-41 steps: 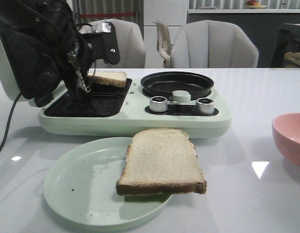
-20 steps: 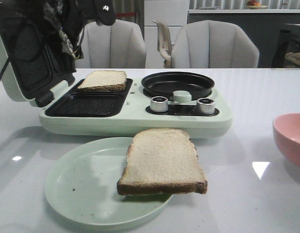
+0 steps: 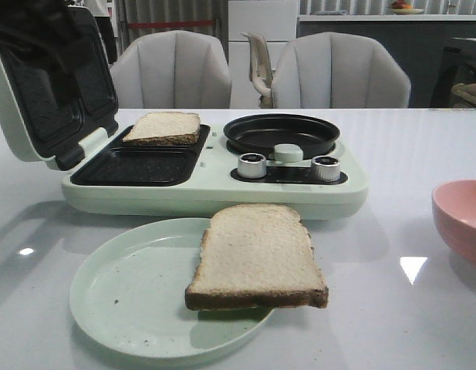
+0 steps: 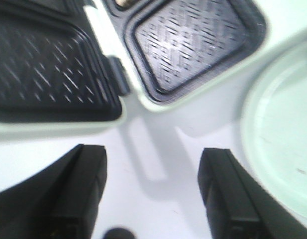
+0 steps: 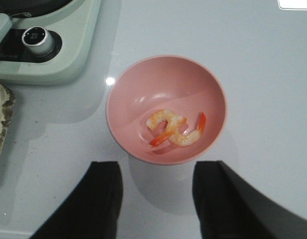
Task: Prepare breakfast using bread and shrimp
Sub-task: 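Open the left gripper and withdraw it from the sandwich maker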
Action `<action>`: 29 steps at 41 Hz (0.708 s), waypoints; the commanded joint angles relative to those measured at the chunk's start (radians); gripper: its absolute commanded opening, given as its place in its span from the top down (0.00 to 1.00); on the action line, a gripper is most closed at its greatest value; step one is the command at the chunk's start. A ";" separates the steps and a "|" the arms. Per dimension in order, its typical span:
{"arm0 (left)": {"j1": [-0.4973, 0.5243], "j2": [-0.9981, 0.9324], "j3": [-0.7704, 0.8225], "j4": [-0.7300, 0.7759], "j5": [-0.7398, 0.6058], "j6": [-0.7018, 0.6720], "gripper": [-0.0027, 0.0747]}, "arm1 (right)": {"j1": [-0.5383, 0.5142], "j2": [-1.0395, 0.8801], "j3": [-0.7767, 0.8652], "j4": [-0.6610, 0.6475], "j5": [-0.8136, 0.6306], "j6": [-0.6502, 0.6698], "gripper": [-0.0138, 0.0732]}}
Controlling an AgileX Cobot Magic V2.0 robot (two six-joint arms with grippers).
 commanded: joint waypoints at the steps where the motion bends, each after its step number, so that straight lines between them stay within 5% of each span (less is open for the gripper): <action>1: -0.011 -0.140 0.031 -0.073 -0.041 0.012 0.37 | 0.000 0.001 -0.031 -0.006 -0.061 -0.005 0.33; 14: -0.011 -0.434 0.244 -0.185 -0.075 0.012 0.37 | 0.000 0.001 -0.031 0.009 -0.085 -0.005 0.33; 22: -0.011 -0.543 0.331 -0.214 -0.122 0.012 0.37 | 0.000 0.022 -0.031 0.204 -0.073 -0.010 0.33; 29: -0.011 -0.562 0.347 -0.214 -0.177 0.012 0.38 | 0.046 0.147 -0.031 0.395 -0.019 -0.154 0.33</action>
